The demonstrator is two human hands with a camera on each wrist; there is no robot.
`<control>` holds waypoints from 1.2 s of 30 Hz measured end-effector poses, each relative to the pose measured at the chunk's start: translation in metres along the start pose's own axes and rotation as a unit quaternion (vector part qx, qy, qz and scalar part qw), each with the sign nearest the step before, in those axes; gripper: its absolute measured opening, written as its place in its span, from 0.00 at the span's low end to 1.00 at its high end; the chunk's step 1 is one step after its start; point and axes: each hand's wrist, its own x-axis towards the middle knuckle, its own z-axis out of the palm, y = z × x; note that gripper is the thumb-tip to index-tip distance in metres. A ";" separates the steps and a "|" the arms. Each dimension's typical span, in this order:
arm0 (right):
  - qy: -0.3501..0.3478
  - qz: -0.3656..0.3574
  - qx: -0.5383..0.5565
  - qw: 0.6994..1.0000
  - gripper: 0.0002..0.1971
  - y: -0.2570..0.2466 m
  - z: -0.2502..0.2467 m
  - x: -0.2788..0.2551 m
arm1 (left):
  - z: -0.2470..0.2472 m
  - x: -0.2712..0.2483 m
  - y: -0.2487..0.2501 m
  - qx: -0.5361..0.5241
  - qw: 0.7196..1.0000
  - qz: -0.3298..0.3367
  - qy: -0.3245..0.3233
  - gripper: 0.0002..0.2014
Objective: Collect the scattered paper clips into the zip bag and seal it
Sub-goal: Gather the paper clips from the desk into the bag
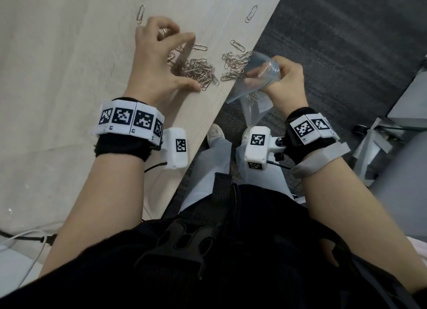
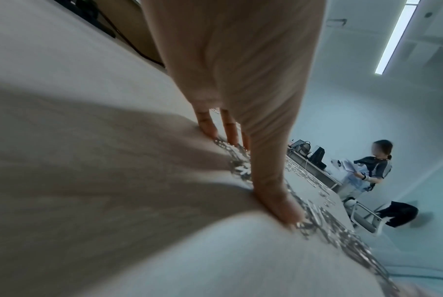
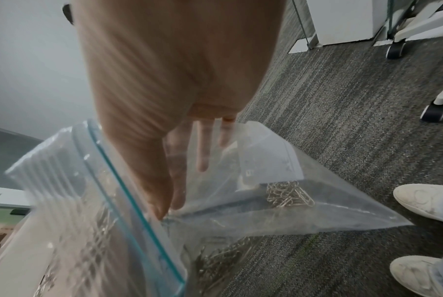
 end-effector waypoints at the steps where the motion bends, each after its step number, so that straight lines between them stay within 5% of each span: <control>1: 0.000 -0.003 0.001 1.000 0.13 0.000 0.000 0.000 | 0.002 0.000 0.000 -0.011 1.000 0.007 0.001 0.40; 10: -0.021 -0.028 -0.001 0.999 0.15 0.000 -0.003 -0.004 | 0.020 0.006 0.020 -0.045 0.998 0.043 -0.024 0.28; 17: -0.012 -0.018 0.013 1.000 0.12 0.004 -0.006 -0.003 | 0.012 0.008 0.037 0.085 0.991 0.089 -0.054 0.44; 19: -0.014 -0.016 0.011 1.000 0.07 0.005 -0.007 -0.003 | 0.018 0.014 0.048 0.111 0.985 0.114 -0.072 0.40; 29: -0.010 -0.019 -0.007 1.000 0.14 0.004 -0.006 -0.002 | 0.046 0.024 0.056 0.046 0.987 0.134 -0.071 0.14; 36: -0.006 -0.016 -0.015 1.000 0.12 0.003 -0.008 -0.004 | 0.047 0.015 0.059 0.015 0.987 0.152 -0.048 0.15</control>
